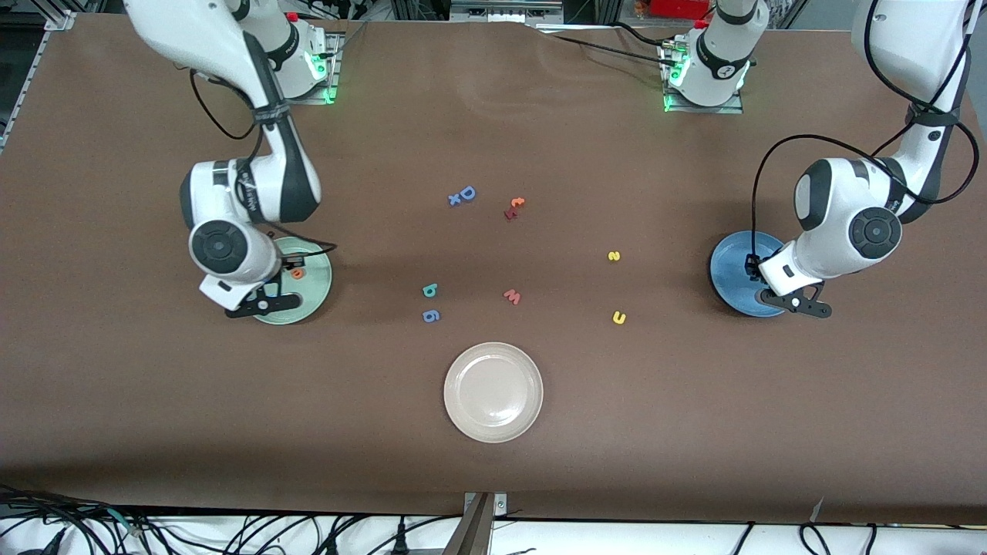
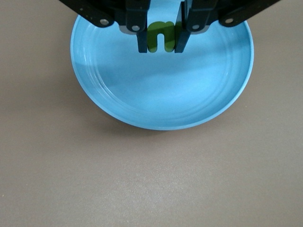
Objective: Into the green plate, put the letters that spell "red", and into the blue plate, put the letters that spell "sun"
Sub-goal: 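Drop the r on the green plate while the left gripper releases the u, then grasp the a with the right gripper while the left gripper reaches the 2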
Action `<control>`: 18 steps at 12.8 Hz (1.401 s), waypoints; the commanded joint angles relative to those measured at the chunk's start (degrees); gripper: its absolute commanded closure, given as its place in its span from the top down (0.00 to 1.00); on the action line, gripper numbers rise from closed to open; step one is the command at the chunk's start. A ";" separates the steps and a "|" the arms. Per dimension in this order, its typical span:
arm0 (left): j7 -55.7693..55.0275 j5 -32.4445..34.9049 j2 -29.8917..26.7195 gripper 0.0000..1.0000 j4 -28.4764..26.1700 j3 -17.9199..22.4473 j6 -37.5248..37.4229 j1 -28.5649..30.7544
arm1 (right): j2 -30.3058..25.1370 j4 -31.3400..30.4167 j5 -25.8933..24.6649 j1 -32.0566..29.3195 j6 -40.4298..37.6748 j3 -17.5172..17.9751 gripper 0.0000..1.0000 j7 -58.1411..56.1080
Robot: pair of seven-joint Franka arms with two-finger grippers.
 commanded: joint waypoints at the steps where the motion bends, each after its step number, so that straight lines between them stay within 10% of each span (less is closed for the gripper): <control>1: 0.63 -1.25 -0.45 0.43 -0.78 -0.40 1.04 0.59 | 4.04 -0.21 3.34 -3.13 2.27 0.71 0.04 -3.58; 2: 0.72 -1.17 -0.54 0.68 -0.69 -0.40 0.95 0.51 | 5.27 -0.04 5.09 -3.14 2.36 1.06 0.13 -3.85; 4: 0.81 -1.08 -0.71 0.77 -0.34 -0.40 0.87 0.24 | 6.25 0.40 7.38 -3.23 2.02 1.07 0.87 -3.85; 5: 0.81 -1.16 -0.80 0.79 -0.25 -0.49 0.69 0.07 | 5.64 1.10 7.48 -2.97 1.66 1.07 0.97 -3.77; 11: 0.46 -0.99 -3.61 0.79 1.77 -5.66 0.60 -8.70 | 3.43 11.38 12.12 0.45 -11.43 2.38 0.95 4.90; 18: -24.72 -3.36 -2.47 0.78 2.74 -5.76 0.43 -18.64 | 6.85 13.59 15.75 14.95 3.56 2.39 0.90 38.19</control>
